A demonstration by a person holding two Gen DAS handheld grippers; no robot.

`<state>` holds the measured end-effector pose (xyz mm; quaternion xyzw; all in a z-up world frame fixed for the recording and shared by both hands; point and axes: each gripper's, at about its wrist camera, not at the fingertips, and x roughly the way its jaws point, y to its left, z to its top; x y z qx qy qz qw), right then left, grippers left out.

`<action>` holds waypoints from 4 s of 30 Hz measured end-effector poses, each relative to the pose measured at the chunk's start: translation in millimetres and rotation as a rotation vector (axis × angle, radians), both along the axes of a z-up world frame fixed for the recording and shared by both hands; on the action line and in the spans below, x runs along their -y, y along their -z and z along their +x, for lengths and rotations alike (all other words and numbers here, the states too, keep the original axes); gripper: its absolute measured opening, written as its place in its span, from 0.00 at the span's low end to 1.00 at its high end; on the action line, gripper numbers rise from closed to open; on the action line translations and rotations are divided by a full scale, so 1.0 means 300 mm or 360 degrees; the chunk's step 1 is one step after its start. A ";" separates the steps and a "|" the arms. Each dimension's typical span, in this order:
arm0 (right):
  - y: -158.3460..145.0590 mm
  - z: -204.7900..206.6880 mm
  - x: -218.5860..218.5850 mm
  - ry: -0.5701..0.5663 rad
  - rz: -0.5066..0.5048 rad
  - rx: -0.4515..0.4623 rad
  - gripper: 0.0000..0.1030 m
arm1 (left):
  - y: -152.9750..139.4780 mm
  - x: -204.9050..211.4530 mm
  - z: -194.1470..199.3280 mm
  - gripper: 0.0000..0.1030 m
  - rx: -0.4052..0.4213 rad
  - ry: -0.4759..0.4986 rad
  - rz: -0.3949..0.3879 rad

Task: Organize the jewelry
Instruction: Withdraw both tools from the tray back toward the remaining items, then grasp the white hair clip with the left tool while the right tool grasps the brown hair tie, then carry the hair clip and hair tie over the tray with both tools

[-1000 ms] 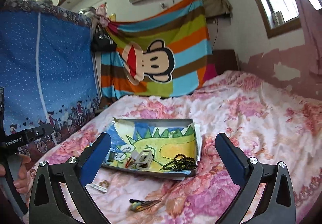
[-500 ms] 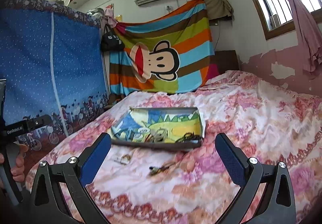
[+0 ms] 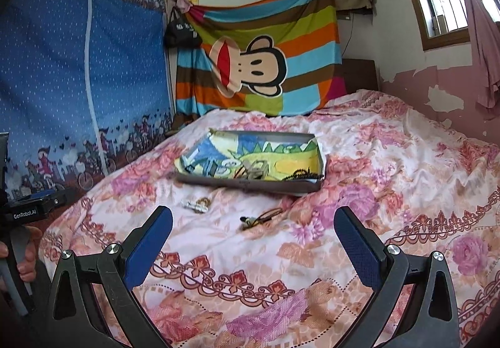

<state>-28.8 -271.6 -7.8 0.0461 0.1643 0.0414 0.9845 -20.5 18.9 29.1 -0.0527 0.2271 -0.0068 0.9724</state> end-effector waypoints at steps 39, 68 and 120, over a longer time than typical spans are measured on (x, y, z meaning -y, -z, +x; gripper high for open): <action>0.253 0.622 0.037 -0.0189 0.0260 -0.0681 0.95 | 0.260 0.123 0.619 0.99 -0.0461 0.0330 -0.0124; 0.292 0.665 0.018 -0.0185 0.0311 -0.0714 0.05 | 0.356 0.150 0.758 0.15 -0.0687 0.0509 -0.0383; 0.157 0.963 0.117 -0.0130 0.0171 -0.0393 0.04 | 0.159 0.410 1.038 0.12 -0.0359 0.0355 -0.0196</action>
